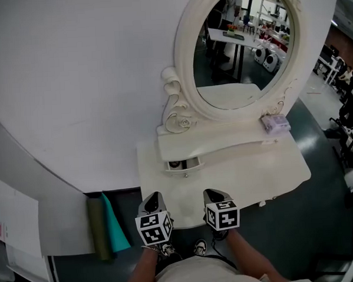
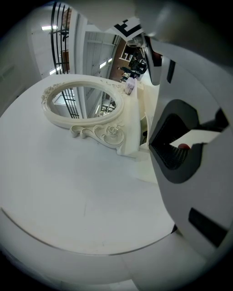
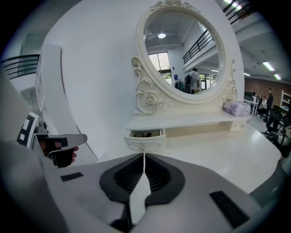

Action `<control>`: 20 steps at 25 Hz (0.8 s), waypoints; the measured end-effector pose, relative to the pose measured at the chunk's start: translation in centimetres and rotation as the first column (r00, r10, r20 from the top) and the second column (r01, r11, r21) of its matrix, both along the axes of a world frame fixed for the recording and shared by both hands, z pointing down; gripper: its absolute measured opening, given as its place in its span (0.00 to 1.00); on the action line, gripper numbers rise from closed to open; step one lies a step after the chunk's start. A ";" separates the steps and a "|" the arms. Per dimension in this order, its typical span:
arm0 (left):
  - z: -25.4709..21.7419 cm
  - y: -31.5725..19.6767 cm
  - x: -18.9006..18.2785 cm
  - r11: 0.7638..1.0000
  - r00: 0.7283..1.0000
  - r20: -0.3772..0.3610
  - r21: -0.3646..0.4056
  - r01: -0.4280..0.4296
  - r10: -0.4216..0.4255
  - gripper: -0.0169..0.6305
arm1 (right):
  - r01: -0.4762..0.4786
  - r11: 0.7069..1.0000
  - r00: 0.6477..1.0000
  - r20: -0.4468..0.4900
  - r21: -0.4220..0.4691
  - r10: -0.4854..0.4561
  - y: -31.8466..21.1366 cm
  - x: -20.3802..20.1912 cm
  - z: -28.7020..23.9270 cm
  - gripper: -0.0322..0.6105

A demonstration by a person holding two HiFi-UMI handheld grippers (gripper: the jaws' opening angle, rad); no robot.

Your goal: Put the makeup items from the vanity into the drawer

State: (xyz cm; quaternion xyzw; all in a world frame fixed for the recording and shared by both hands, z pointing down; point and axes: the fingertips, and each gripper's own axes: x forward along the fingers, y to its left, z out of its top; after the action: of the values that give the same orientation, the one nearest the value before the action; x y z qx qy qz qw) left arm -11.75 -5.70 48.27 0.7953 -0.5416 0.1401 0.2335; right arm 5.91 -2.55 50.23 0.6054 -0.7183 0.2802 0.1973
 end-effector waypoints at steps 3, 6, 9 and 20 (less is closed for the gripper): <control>0.1 0.4 0.7 1.000 1.000 0.010 0.000 -0.005 0.005 0.03 | 0.011 1.000 1.000 0.008 0.012 -0.011 -0.1 0.2 -0.4 0.09; 0.1 0.5 1.1 1.000 1.000 0.014 0.000 -0.001 0.001 0.03 | 0.023 1.000 1.000 0.016 0.016 -0.023 0.1 0.4 -0.5 0.08; -0.3 0.5 1.6 1.000 1.000 0.014 0.009 -0.003 0.003 0.03 | 0.034 0.999 0.999 0.021 0.031 -0.034 0.3 0.7 -1.0 0.08; -0.5 0.9 2.6 1.000 1.000 0.009 0.015 -0.010 0.010 0.03 | 0.036 0.999 0.999 0.008 0.032 -0.037 0.9 1.5 -1.1 0.08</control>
State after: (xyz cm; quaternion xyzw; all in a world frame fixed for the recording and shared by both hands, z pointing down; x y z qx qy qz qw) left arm -9.16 -4.84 47.74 0.7990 -0.5398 0.1407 0.2247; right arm 7.44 -1.68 49.13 0.5941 -0.7345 0.2675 0.1896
